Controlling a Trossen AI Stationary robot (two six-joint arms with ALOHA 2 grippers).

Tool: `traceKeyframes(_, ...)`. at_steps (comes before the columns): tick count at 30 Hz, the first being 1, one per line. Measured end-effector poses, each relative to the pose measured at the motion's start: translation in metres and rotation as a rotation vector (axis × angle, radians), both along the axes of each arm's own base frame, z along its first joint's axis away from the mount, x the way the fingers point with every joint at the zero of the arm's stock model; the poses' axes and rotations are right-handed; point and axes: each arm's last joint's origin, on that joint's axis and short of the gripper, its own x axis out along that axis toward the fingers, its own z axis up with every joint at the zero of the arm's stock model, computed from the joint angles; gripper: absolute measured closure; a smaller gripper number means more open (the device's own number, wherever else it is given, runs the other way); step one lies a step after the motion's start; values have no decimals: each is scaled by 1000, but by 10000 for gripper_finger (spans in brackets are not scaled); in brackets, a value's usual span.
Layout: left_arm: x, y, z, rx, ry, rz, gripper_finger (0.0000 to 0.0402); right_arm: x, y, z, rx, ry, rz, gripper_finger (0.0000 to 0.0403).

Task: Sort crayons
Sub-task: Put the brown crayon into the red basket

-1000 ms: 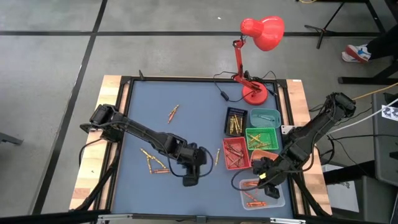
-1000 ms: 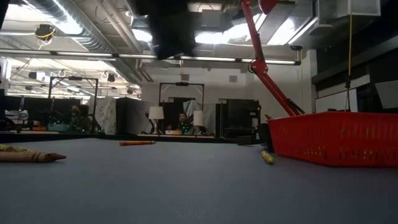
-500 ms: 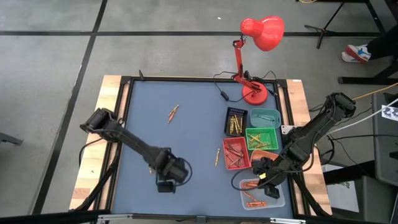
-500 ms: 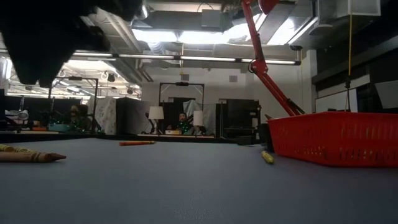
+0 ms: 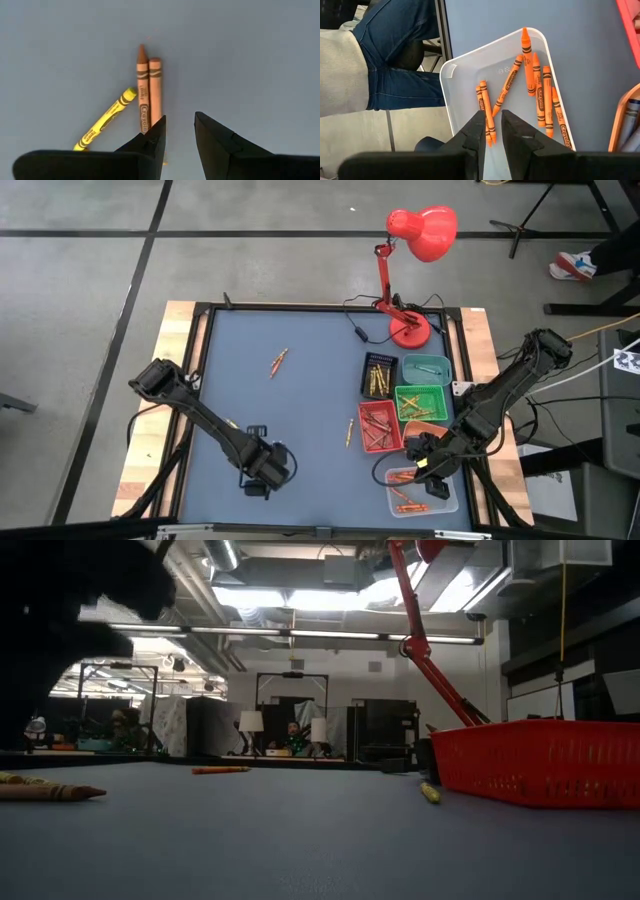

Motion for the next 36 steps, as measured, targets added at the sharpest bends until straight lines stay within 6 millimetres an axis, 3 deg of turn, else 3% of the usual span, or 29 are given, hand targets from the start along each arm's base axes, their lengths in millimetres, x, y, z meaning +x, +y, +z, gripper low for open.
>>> traceKeyframes(11,-10,11,-29,9,15,15,315,0,0,0,0,0,0,343)
traceKeyframes(20,-9,13,-31,-4,3,21,317,0,0,0,-1,-1,0,343)
traceKeyframes(31,1,21,-31,-43,-35,31,389,0,0,0,-1,-1,0,343)
traceKeyframes(36,8,23,-31,-63,-82,47,397,0,0,0,-1,-1,0,343)
